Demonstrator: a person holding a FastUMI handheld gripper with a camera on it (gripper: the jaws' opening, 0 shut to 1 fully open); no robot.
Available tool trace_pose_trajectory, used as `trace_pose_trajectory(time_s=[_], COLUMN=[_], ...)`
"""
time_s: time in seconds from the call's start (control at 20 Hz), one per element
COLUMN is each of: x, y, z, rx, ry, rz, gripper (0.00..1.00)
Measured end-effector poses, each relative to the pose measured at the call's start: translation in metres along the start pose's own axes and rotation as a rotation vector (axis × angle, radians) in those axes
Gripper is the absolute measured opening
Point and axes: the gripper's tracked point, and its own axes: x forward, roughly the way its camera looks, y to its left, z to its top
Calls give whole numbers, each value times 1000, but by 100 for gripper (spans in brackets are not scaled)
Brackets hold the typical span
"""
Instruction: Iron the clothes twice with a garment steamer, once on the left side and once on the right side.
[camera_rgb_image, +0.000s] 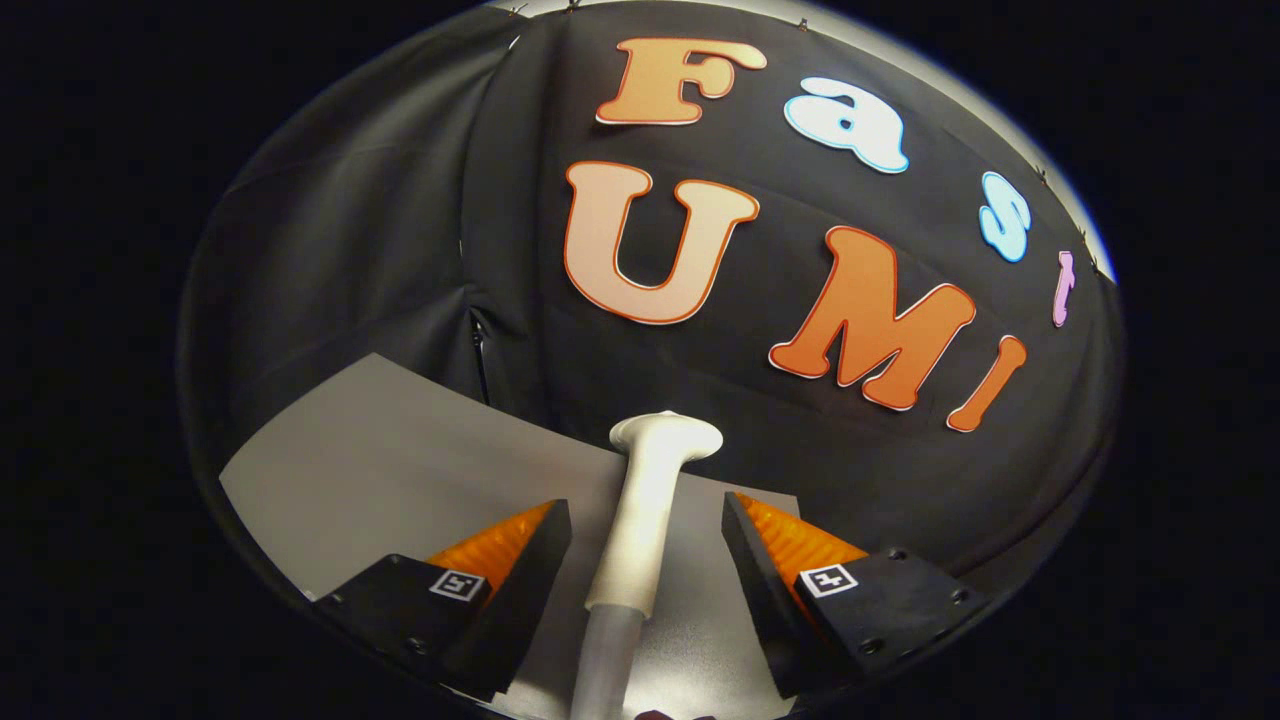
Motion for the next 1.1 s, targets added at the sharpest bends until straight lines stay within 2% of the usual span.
trace_pose_trajectory(time_s=[0.3, 0.4, 0.8, 1.1], x=[24, 28, 22, -14], y=[6, 5, -9, 3], z=[-25, -30, -32, -27], rx=[36, 38, 32, 44], ry=[106, 122, 103, 29], rz=[33, 43, 16, 66], gripper=[96, 89, 38, 37])
